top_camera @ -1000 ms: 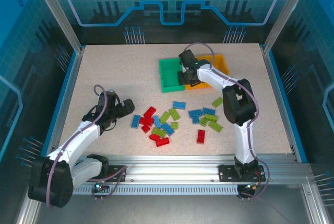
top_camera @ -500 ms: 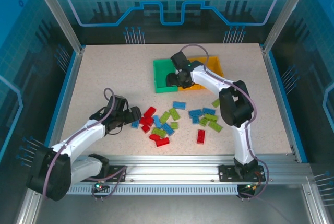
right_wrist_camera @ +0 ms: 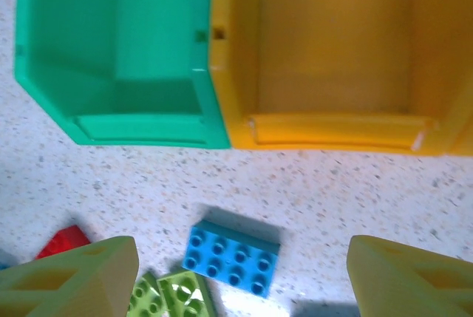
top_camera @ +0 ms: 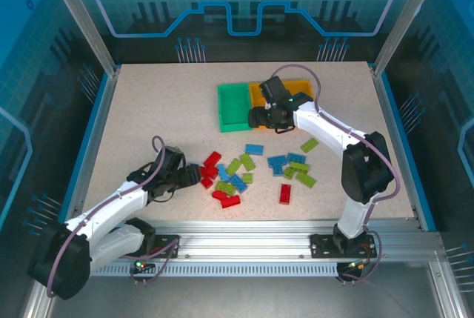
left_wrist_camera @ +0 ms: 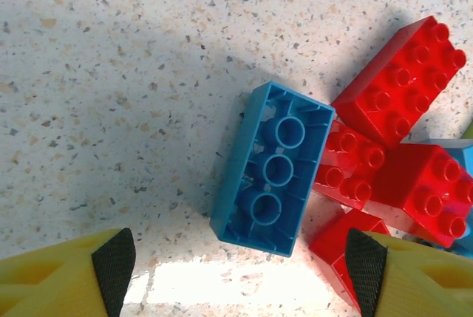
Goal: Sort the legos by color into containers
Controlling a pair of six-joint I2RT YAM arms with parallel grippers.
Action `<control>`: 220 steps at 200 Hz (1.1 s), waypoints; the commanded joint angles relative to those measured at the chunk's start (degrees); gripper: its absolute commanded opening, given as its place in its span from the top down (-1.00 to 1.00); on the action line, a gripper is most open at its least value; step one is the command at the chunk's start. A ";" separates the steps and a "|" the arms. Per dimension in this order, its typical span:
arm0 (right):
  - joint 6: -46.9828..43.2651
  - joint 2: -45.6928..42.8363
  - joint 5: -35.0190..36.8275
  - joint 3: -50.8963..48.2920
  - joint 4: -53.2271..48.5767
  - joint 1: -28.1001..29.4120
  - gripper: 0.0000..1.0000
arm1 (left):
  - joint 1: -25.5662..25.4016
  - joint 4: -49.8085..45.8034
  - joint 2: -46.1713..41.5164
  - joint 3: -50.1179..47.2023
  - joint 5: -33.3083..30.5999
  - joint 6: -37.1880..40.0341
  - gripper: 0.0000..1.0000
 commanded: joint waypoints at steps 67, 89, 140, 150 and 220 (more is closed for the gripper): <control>0.67 -11.42 3.25 -9.21 -0.95 -5.39 -0.54 | -2.52 -1.43 8.27 3.43 -2.46 1.23 -0.53; 0.11 -13.92 3.64 -11.10 -1.59 -6.43 -0.55 | -2.63 -0.23 8.43 3.60 -2.94 1.77 -0.53; 0.14 -19.76 4.35 -16.56 -2.32 -10.03 -0.56 | -2.64 -0.49 14.26 7.63 -4.33 5.18 -0.39; 0.02 -21.25 3.86 -17.91 -2.28 -11.70 -0.56 | -2.66 -1.24 15.65 8.54 -4.26 5.72 -0.35; -4.89 -27.26 -2.09 -23.09 -2.79 -21.11 -0.58 | -2.76 -1.43 18.03 9.47 -3.53 6.51 -0.23</control>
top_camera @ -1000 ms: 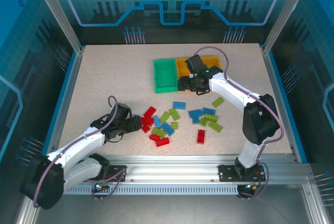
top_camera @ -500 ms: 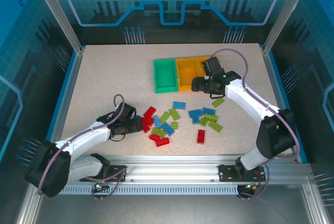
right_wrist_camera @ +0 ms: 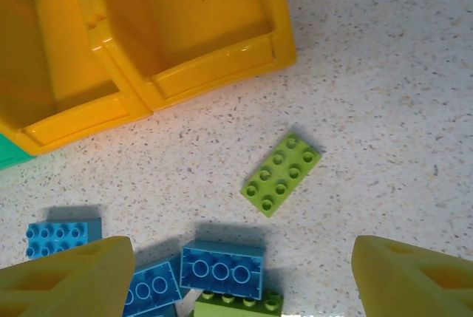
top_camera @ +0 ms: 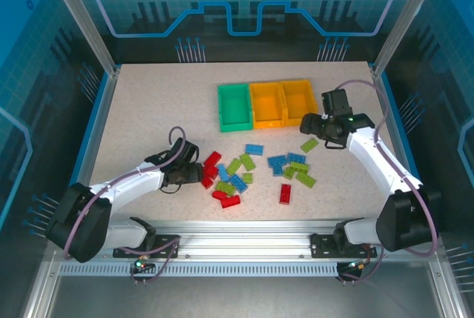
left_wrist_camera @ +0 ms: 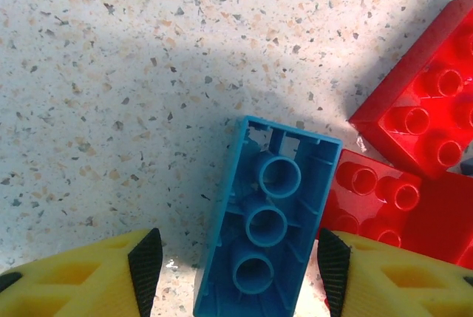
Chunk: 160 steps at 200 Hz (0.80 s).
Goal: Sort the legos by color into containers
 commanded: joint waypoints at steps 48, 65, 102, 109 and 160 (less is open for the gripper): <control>-2.49 1.32 -6.16 -1.39 -0.82 -3.33 -0.58 | -1.72 -2.61 6.14 4.31 0.37 2.88 -0.14; -2.17 1.43 -6.60 -1.31 -0.42 -3.43 -0.59 | -1.79 -2.93 6.88 4.69 0.09 2.97 0.01; -1.95 1.78 -6.69 -0.96 -0.74 -4.01 -0.60 | -1.80 -3.58 6.85 4.69 0.31 2.76 0.24; -1.96 1.76 -6.86 -1.02 -0.74 -4.14 -0.60 | -1.80 -3.83 6.93 4.76 0.13 2.62 0.29; -2.44 1.71 -7.32 -1.37 -0.91 -4.79 -0.59 | -1.75 -5.89 5.58 4.57 -0.59 -0.22 0.43</control>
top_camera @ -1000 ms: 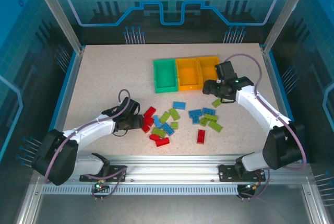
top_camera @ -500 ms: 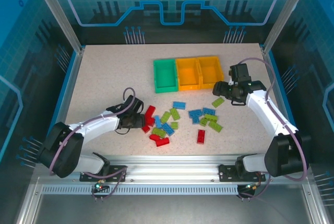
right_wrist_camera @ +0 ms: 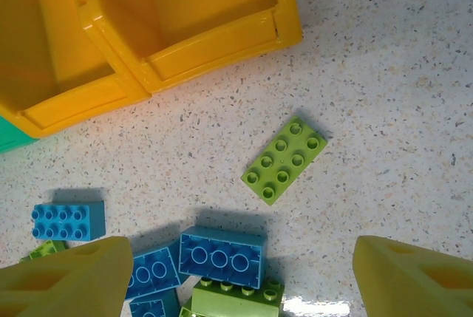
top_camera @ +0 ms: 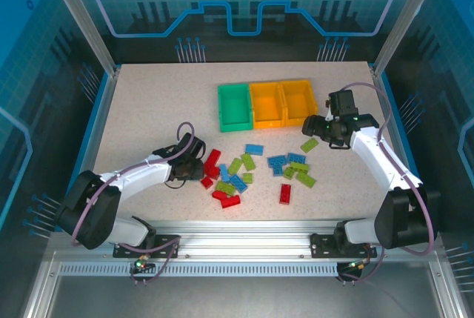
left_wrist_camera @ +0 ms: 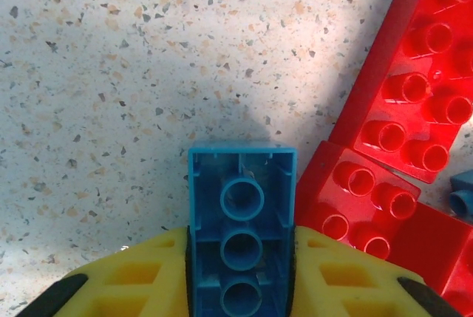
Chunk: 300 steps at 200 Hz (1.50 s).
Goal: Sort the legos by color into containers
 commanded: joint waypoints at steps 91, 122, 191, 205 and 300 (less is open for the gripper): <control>-2.34 1.97 -5.04 -2.11 1.62 1.14 -0.55 | -0.26 -13.46 -5.55 9.24 -6.29 -2.82 0.26; -2.70 3.53 -3.85 -2.06 1.41 4.12 -0.55 | -0.30 -12.72 -4.83 15.39 -5.84 -2.05 0.26; -2.06 7.11 -3.60 -2.27 3.35 7.57 -0.55 | -0.29 -4.60 7.86 32.40 1.95 0.50 0.26; -1.80 7.91 -3.04 -2.13 3.67 8.32 -0.55 | -0.42 -3.81 12.14 36.87 3.98 0.61 0.26; -1.87 12.26 -2.41 -1.12 6.62 7.45 -0.56 | -1.72 -8.09 37.99 63.88 1.30 -0.64 0.27</control>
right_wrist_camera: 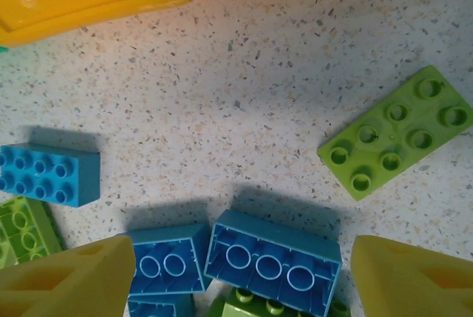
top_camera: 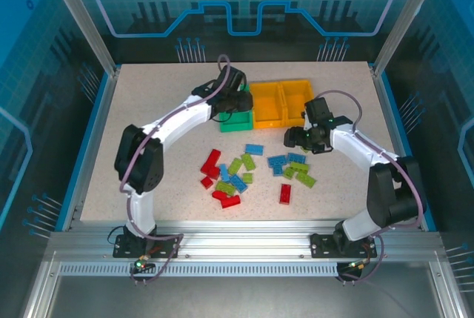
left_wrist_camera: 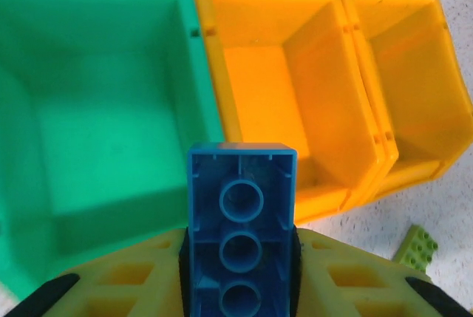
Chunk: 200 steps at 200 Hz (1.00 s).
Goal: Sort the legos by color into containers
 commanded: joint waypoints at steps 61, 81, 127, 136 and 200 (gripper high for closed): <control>-3.66 6.69 1.26 11.72 0.16 -2.35 -0.55 | 2.53 -6.76 5.59 4.15 -8.03 -0.55 0.26; -5.26 11.02 1.48 17.43 -0.70 -1.68 -0.55 | 2.69 -8.41 6.71 5.56 -8.84 0.65 0.19; -5.36 16.42 1.12 24.28 -2.29 0.67 -0.50 | 3.09 -9.74 7.59 6.74 -7.70 2.28 -0.30; -6.61 15.49 0.78 23.49 -1.71 2.02 -0.50 | 3.16 -9.56 7.16 6.69 -7.18 2.35 -0.37; 8.26 13.10 2.04 20.58 -9.09 13.24 -0.63 | 5.09 -5.02 -5.76 -5.91 -8.30 -1.13 -0.98</control>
